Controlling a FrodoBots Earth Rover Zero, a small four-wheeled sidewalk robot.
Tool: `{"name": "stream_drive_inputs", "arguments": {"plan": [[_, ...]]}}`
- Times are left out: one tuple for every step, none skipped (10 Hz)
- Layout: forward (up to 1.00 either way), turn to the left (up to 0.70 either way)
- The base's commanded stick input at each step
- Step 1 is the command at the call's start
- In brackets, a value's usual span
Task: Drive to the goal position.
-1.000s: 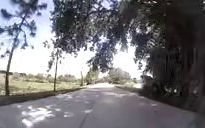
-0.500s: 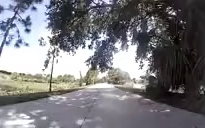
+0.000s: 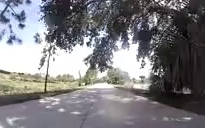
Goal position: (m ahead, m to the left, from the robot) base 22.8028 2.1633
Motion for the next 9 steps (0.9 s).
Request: {"name": "stream_drive_inputs", "arguments": {"plan": [[0.85, 0.0], [0.85, 0.0], [0.85, 0.0], [0.85, 0.0], [0.85, 0.0], [0.85, 0.0], [0.85, 0.0], [0.85, 0.0], [0.85, 0.0]]}}
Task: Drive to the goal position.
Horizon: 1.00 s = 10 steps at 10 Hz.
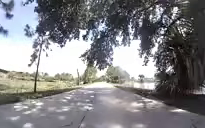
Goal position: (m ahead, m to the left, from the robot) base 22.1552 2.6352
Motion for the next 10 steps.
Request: {"name": "stream_drive_inputs", "arguments": {"plan": [[0.85, 0.0], [0.85, 0.0], [0.85, 0.0], [0.85, 0.0], [0.85, 0.0], [0.85, 0.0], [0.85, 0.0], [0.85, 0.0], [0.85, 0.0], [0.85, 0.0]]}}
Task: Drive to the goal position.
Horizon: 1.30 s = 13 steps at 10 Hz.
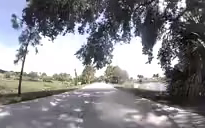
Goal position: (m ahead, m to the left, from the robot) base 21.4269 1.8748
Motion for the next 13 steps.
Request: {"name": "stream_drive_inputs", "arguments": {"plan": [[0.85, 0.0], [0.85, 0.0], [0.85, 0.0], [0.85, 0.0], [0.85, 0.0], [0.85, 0.0], [0.85, 0.0], [0.85, 0.0], [0.85, 0.0], [0.85, 0.0], [0.85, 0.0], [0.85, 0.0], [0.85, 0.0]]}}
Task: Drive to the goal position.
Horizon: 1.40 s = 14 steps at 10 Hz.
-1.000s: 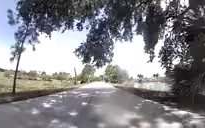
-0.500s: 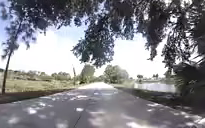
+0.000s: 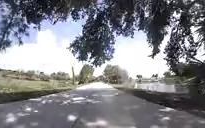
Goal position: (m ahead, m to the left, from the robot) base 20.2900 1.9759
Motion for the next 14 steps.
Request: {"name": "stream_drive_inputs", "arguments": {"plan": [[0.85, 0.0], [0.85, 0.0], [0.85, 0.0], [0.85, 0.0], [0.85, 0.0], [0.85, 0.0], [0.85, 0.0], [0.85, 0.0], [0.85, 0.0], [0.85, 0.0], [0.85, 0.0], [0.85, 0.0], [0.85, 0.0], [0.85, 0.0]]}}
